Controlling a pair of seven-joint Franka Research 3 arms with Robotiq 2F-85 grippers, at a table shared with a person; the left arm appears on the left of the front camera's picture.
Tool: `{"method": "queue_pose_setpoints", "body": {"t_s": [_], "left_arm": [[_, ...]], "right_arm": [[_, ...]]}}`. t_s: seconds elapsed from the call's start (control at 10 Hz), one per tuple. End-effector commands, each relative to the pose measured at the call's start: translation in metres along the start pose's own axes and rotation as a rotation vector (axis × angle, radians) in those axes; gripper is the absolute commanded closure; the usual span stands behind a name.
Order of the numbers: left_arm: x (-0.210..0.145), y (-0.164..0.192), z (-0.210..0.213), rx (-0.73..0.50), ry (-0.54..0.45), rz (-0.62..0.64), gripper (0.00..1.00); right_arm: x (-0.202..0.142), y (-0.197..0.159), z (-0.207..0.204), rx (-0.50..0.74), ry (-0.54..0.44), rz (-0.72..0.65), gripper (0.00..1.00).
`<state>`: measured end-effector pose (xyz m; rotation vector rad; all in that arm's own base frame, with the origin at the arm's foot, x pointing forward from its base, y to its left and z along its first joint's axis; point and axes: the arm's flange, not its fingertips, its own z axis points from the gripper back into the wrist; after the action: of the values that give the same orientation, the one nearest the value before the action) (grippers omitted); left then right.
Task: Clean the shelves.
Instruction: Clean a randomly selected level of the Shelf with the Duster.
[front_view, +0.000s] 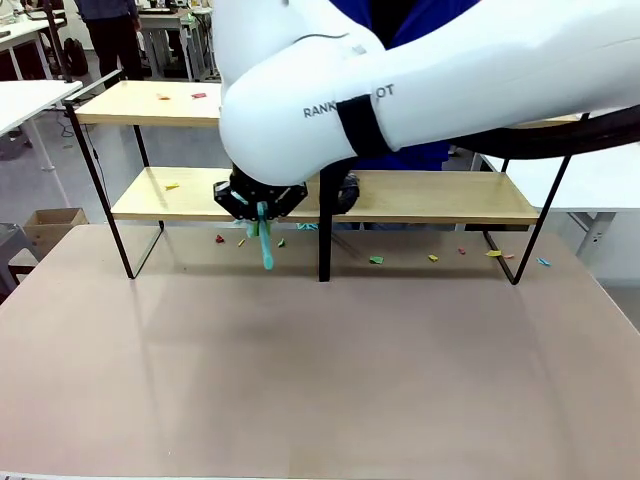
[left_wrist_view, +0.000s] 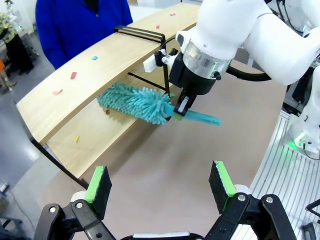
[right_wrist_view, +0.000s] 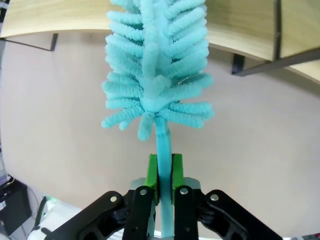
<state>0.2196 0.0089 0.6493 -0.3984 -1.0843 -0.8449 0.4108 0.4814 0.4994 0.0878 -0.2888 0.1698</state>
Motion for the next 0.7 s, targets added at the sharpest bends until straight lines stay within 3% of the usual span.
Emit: {"method": "queue_pose_setpoints", "body": {"t_s": [0.0,0.5,0.6], "left_arm": [[0.000,0.001,0.000,-0.001,0.000,0.001,0.00],[0.000,0.001,0.000,-0.001,0.000,0.001,0.00],[0.000,0.001,0.000,-0.001,0.000,0.001,0.00]], "right_arm": [[0.017,0.019,0.000,-0.004,0.011,0.046,0.88],[0.035,0.078,0.015,0.099,0.058,0.189,0.88],[0.034,0.083,0.016,0.183,0.141,0.271,0.88]]}}
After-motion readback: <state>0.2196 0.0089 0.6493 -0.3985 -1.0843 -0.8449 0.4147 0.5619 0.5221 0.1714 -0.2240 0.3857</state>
